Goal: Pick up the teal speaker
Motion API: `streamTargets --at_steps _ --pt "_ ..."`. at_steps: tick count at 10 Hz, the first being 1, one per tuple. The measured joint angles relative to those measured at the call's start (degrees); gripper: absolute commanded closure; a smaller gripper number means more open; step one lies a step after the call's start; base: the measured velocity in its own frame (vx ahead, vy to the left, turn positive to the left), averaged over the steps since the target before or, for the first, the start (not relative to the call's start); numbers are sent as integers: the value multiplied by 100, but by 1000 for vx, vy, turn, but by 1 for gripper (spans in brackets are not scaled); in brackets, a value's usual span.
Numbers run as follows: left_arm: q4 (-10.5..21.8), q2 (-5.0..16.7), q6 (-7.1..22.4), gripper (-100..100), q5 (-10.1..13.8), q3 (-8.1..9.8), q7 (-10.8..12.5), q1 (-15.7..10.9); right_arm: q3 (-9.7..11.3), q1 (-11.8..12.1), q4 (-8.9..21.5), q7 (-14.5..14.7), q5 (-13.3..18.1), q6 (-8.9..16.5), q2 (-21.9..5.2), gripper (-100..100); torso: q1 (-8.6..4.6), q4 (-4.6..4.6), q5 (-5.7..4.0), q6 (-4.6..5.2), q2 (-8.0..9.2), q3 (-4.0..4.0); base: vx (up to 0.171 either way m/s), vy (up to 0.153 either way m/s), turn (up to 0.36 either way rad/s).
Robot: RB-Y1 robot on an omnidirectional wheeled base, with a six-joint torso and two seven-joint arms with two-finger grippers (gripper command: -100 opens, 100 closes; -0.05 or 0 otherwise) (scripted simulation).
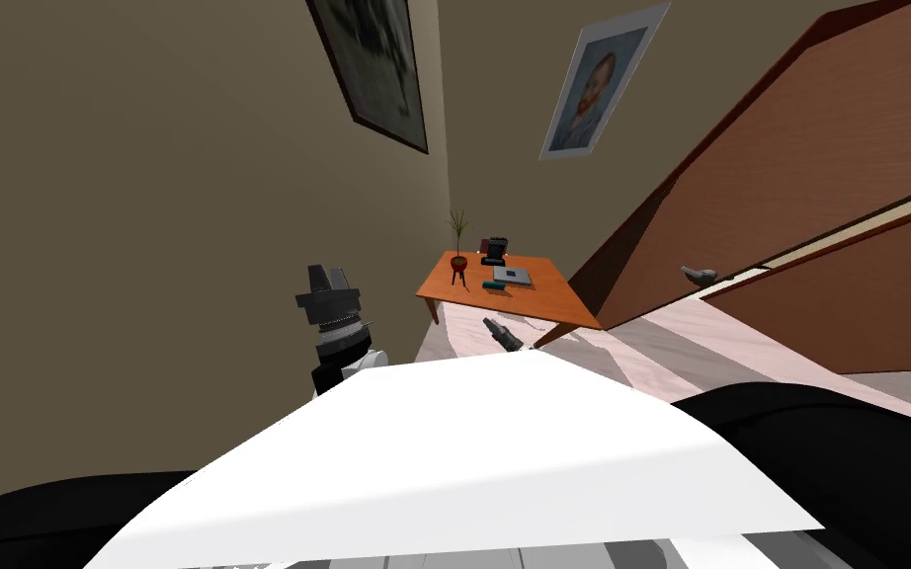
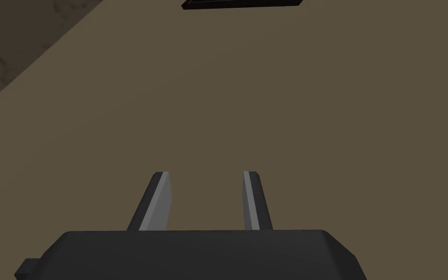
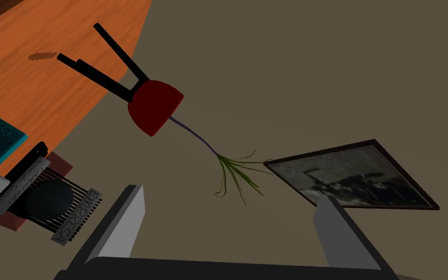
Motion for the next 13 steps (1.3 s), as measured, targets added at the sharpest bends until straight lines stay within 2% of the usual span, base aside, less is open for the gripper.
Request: streamTargets --at_steps 1,2,3,4,5,6,7,9,10,12,13 --pt "0 0 0 0 0 0 0 -1 186 -35 251 56 102 13 -101 -100 -3 -1 -1 -4 0 -1 -53 -26 94" --pt "0 0 0 0 0 0 0 0 263 -19 316 65 141 60 -214 -100 -4 -1 0 1 -4 -2 -64 -28 177" --pt "0 0 0 0 0 0 0 -1 453 -27 446 93 246 163 -317 -100 -5 -1 -1 -3 -1 -1 -49 -26 123" --pt "0 0 0 0 0 0 0 0 501 28 523 93 270 181 -469 -100 -6 -1 0 0 -5 -3 -42 -24 190" --pt "0 0 0 0 0 0 0 0 608 90 718 119 332 91 -629 -100 -6 -2 -1 -2 -7 -4 -37 -29 105" --pt "0 0 0 0 0 0 0 0 688 58 860 111 366 104 -748 -100 -8 -2 -1 0 -11 -6 -47 -32 220" --pt "0 0 0 0 0 0 0 0 808 53 948 72 417 169 -985 -100 -10 -2 -1 -3 -9 -6 -37 -38 136" --pt "0 0 0 0 0 1 0 1 937 41 1247 115 490 158 -1039 -100 -5 -3 -2 2 -19 -10 -19 -22 111" --pt "0 0 0 0 0 0 0 0 1054 63 1356 119 546 172 -1212 -100 -7 -4 0 -3 -18 -10 -24 -31 141" --pt "0 0 0 0 0 1 0 1 1145 89 1572 147 600 165 -1305 -100 -3 -4 -1 2 -22 -12 -15 -17 92" --pt "0 0 0 0 0 0 0 0 1244 109 1704 156 648 137 -1470 -100 -6 -4 0 -3 -21 -12 -13 -35 165"
